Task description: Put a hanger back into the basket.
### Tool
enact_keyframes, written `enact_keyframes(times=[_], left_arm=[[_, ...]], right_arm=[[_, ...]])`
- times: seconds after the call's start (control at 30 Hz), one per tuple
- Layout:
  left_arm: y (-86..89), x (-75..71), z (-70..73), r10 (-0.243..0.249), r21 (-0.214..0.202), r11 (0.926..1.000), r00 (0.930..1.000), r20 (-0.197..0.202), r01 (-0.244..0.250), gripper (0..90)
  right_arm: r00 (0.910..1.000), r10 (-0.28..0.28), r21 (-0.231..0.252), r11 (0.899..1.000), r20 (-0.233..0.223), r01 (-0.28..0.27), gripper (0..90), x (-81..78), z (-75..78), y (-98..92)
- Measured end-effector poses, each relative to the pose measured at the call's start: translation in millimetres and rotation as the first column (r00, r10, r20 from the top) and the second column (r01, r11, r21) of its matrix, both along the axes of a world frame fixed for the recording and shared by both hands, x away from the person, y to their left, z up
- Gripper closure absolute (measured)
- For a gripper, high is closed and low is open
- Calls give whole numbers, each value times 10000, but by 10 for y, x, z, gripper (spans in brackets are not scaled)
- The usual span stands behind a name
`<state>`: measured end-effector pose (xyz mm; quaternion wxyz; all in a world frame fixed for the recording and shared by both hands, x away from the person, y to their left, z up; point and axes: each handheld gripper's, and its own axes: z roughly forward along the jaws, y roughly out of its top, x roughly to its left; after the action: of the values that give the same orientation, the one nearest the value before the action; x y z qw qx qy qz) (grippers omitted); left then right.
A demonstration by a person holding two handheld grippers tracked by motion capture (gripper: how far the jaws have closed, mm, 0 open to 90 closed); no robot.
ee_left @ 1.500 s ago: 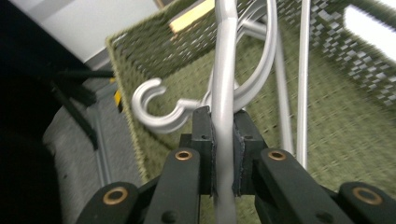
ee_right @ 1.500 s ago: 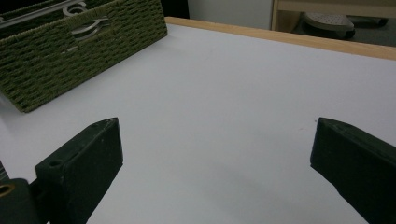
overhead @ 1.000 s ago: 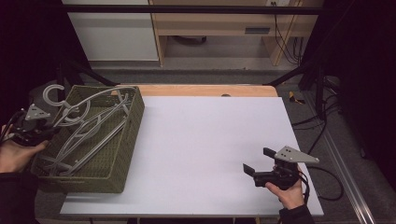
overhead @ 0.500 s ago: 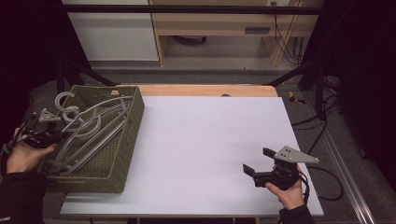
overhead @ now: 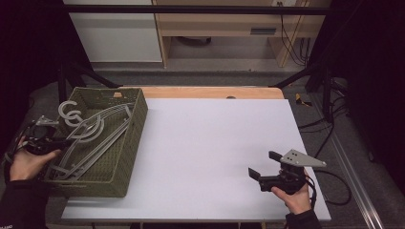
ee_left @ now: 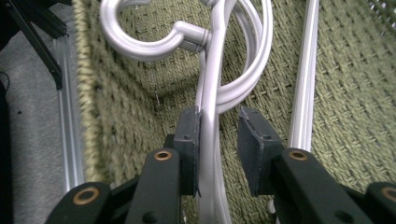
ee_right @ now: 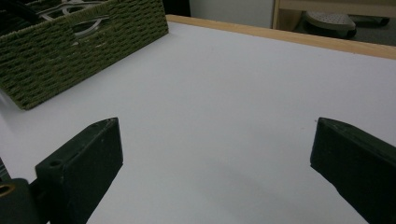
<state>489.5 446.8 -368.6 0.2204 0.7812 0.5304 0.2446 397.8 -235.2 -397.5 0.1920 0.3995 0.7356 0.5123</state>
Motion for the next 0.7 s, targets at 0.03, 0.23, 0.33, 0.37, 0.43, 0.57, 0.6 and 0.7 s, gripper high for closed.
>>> enact_keyframes(times=[0.03,0.23,0.33,0.37,0.43,0.57,0.6,0.7], left_arm=[[7,-27,16,-87,-168,9998,9999,93,88,686],[-99,-224,130,-379,-1141,9921,9918,1221,519,629],[-218,-342,190,-619,-1638,9820,9794,1923,942,573],[-268,-380,209,-696,-1741,9789,9757,2077,1069,551],[-380,-453,238,-904,-1905,9717,9647,2473,1399,511],[-627,-576,270,-1316,-2126,9560,9429,3059,2023,426],[-687,-605,271,-1330,-2226,9517,9374,3219,2115,411],[-859,-677,260,-1456,-2629,9326,9244,3526,2472,361]], right_arm=[[10000,-12,-10,10000,9,12,26,2,-1,0],[10000,3,5,10000,-10,-3,26,2,-3,-7],[10000,-14,18,10000,30,13,26,1,-2,-8],[10000,-45,53,10000,48,45,26,0,-2,-6],[10000,-56,92,9999,48,55,26,-1,-2,-4],[9999,-84,116,9999,98,83,25,-2,-4,-3],[9999,-95,118,9999,108,94,25,-3,-3,-5],[9998,-133,118,9998,141,131,25,-7,-1,-20]])
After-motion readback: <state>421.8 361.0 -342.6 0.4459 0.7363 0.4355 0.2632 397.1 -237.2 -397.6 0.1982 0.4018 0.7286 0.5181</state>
